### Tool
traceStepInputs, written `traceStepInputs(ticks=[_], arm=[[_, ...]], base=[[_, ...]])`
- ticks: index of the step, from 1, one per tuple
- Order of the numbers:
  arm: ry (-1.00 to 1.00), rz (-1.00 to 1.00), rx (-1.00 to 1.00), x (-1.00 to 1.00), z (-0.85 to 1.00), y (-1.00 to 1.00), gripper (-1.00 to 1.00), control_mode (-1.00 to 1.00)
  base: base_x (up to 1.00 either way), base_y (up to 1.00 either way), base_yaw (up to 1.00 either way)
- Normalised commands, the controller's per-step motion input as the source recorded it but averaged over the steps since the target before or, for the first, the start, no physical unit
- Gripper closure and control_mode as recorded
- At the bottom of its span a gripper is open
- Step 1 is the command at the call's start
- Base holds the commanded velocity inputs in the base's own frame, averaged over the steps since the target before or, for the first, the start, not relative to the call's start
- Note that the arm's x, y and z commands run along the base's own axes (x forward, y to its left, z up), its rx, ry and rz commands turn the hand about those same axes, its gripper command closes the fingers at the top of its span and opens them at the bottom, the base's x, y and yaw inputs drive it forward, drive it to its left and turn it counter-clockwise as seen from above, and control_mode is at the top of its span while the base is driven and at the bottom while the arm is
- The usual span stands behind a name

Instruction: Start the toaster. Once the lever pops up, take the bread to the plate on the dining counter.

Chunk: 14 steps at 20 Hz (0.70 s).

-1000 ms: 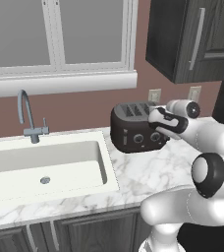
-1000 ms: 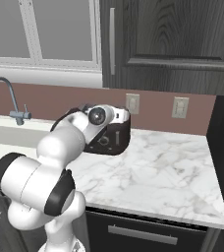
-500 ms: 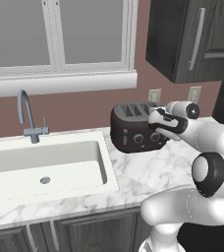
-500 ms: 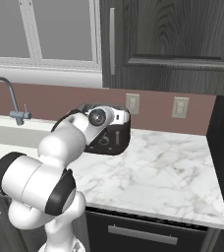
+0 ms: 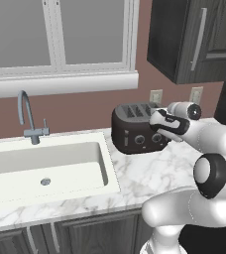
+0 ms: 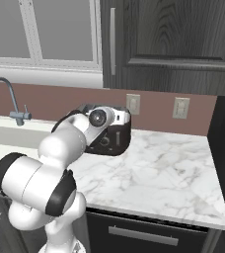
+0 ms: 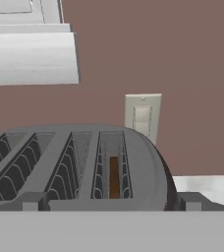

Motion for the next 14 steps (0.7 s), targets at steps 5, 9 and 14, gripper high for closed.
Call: traceStepInputs(ticks=[5,9,14], arm=[[0.00,0.00,0.00,0.00,0.00,0.00,-1.00,-1.00],[0.00,0.00,0.00,0.00,0.00,0.00,-1.00,-1.00],[0.00,0.00,0.00,0.00,0.00,0.00,-1.00,-1.00]], base=[[0.00,0.00,0.00],[0.00,0.00,0.00],[0.00,0.00,0.00]])
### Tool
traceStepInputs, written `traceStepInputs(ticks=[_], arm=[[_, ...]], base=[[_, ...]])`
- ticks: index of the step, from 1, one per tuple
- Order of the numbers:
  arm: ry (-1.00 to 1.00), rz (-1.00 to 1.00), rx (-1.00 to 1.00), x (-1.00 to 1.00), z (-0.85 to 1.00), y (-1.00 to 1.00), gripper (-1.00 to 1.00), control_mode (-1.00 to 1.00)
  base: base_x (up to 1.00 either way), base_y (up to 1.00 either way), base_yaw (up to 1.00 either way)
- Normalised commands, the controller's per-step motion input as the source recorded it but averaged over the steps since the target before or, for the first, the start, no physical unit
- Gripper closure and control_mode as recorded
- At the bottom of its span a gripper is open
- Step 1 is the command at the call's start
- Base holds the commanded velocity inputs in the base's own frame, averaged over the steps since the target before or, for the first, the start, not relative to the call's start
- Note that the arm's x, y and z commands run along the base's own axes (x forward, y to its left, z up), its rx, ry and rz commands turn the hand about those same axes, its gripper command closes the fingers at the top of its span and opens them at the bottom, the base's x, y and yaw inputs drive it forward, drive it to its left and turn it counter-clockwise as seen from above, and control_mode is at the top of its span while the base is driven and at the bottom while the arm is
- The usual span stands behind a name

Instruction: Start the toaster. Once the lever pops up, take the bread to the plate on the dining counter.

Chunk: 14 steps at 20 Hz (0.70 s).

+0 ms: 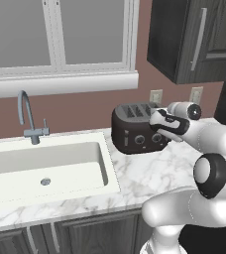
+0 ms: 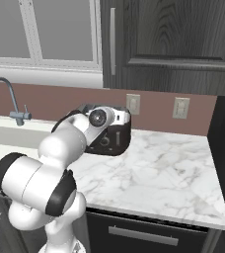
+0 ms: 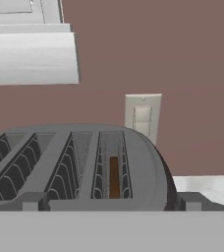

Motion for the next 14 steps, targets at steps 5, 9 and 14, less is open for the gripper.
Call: traceStepInputs(ticks=[5,9,14], arm=[[0.00,0.00,0.00,0.00,0.00,0.00,-1.00,-1.00],[0.00,0.00,0.00,0.00,0.00,0.00,-1.00,-1.00],[0.00,0.00,0.00,0.00,0.00,0.00,-1.00,-1.00]], base=[[0.00,0.00,0.00],[0.00,0.00,0.00],[0.00,0.00,0.00]])
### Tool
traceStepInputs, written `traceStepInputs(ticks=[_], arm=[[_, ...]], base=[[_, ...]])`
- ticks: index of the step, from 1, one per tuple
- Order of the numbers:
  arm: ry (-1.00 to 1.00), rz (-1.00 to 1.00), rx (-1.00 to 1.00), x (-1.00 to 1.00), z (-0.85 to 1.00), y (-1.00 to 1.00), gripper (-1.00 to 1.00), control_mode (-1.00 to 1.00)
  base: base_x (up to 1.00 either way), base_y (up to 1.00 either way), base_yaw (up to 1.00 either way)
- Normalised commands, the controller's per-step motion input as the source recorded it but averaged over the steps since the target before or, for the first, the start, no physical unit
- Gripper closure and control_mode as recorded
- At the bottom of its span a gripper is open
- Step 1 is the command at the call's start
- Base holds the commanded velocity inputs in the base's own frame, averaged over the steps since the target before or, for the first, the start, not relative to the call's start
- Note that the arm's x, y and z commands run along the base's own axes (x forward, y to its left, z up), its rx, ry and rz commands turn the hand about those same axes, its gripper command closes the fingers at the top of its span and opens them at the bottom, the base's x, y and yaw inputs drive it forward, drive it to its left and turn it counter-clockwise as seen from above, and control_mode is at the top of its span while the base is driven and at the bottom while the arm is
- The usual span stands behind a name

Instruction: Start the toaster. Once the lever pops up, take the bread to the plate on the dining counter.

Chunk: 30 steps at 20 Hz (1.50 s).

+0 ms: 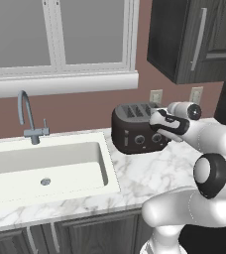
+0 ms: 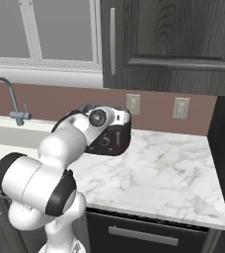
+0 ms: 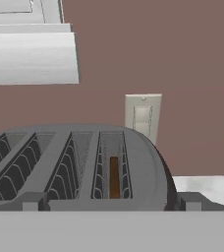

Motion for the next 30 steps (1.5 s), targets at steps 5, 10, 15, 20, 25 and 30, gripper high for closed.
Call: traceStepInputs(ticks=[5,10,15,20,25,30], arm=[[0.00,0.00,0.00,0.00,0.00,0.00,-1.00,-1.00],[0.00,0.00,0.00,0.00,0.00,0.00,-1.00,-1.00],[0.00,0.00,0.00,0.00,0.00,0.00,-1.00,-1.00],[0.00,0.00,0.00,0.00,0.00,0.00,-1.00,-1.00],[0.00,0.00,0.00,0.00,0.00,0.00,-1.00,-1.00],[0.00,0.00,0.00,0.00,0.00,0.00,-1.00,-1.00]], base=[[0.00,0.00,0.00],[0.00,0.00,0.00],[0.00,0.00,0.00],[0.00,0.00,0.00],[0.00,0.00,0.00],[0.00,0.00,0.00]])
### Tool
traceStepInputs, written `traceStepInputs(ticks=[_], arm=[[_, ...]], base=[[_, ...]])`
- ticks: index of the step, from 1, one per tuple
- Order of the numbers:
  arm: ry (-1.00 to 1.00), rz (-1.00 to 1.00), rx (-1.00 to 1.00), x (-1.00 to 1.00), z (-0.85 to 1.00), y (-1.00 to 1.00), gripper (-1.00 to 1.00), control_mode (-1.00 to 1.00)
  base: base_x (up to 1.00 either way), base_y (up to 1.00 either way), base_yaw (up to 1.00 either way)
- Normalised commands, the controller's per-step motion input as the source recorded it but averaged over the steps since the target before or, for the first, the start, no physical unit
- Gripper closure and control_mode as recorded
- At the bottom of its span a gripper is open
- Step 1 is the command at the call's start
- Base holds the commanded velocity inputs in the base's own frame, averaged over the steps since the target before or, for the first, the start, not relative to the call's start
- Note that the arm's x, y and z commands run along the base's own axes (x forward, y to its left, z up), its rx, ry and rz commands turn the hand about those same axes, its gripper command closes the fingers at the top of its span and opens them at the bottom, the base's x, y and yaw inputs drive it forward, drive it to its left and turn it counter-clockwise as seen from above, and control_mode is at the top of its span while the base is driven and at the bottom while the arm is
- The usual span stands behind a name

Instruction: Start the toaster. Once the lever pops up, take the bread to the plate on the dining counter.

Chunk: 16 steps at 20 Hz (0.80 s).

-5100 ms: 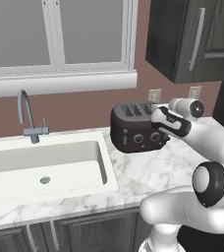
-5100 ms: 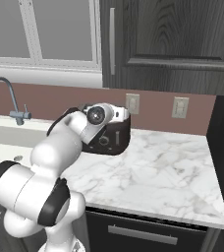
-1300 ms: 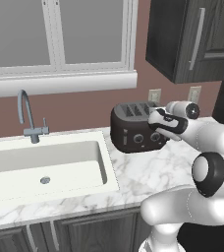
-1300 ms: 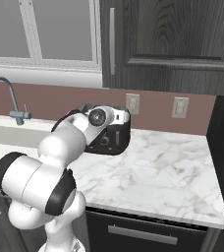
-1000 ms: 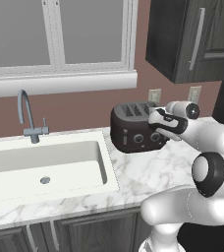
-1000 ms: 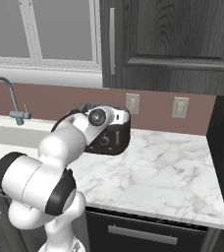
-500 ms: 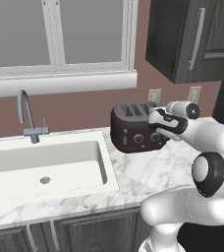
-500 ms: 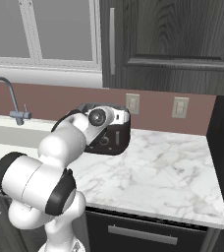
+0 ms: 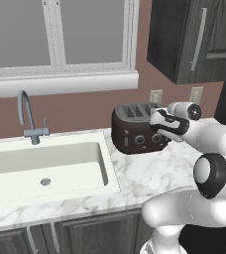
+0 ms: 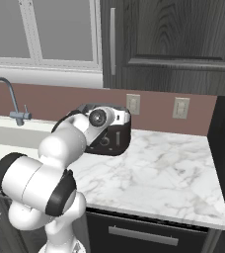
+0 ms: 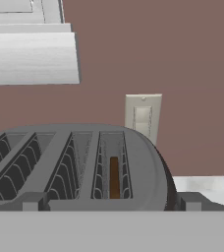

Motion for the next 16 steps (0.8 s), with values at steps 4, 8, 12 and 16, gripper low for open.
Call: traceStepInputs(ticks=[4,8,12,16], arm=[[0.00,0.00,0.00,0.00,0.00,0.00,-1.00,-1.00],[0.00,0.00,0.00,0.00,0.00,0.00,-1.00,-1.00],[0.00,0.00,0.00,0.00,0.00,0.00,-1.00,-1.00],[0.00,0.00,0.00,0.00,0.00,0.00,-1.00,-1.00]], base=[[0.00,0.00,0.00],[0.00,0.00,0.00],[0.00,0.00,0.00],[0.00,0.00,0.00]])
